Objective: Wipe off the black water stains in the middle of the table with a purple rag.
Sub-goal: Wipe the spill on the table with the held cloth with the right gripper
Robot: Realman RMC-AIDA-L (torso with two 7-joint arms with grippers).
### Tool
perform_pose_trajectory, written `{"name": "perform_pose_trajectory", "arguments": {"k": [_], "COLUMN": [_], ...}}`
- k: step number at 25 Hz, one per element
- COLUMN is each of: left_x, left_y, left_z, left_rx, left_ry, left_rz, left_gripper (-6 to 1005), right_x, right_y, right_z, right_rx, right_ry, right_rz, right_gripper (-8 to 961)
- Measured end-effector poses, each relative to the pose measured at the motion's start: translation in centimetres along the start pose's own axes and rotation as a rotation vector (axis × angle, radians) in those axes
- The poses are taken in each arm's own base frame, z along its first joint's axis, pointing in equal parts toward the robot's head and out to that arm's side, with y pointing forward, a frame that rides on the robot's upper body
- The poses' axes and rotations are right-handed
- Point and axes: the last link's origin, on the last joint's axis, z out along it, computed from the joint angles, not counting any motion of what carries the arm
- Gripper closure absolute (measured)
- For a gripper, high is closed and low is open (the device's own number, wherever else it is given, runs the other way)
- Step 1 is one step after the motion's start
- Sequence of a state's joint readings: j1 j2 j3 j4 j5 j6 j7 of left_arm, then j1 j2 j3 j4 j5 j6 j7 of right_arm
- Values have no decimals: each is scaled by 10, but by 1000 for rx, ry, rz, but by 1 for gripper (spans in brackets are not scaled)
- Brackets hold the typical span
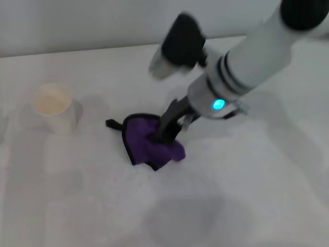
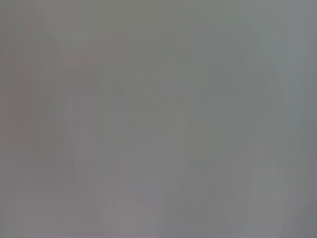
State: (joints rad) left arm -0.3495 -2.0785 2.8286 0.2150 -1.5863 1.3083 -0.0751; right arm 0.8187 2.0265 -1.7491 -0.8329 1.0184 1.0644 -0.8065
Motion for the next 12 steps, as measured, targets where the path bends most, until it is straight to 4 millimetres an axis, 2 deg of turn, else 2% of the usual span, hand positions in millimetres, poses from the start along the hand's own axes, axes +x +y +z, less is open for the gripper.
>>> {"name": "perform_pose_trajectory", "arguments": {"k": [2, 5, 12], "left_x": [0, 0, 1], "left_y": [0, 1, 2], "left_z": [0, 0, 0], "left_rx": [2, 0, -6], "left_ry": [3, 4, 5], "left_rz": [-1, -4, -4], "left_gripper": [114, 114, 113], "right_x": [5, 8, 21], "right_y": [5, 10, -4], "right_z": [15, 26, 27], "right_rx": [40, 74, 144], "right_ry": [-5, -7, -79], "right_rz": [-44, -90, -5], "right_gripper": [831, 831, 833]}}
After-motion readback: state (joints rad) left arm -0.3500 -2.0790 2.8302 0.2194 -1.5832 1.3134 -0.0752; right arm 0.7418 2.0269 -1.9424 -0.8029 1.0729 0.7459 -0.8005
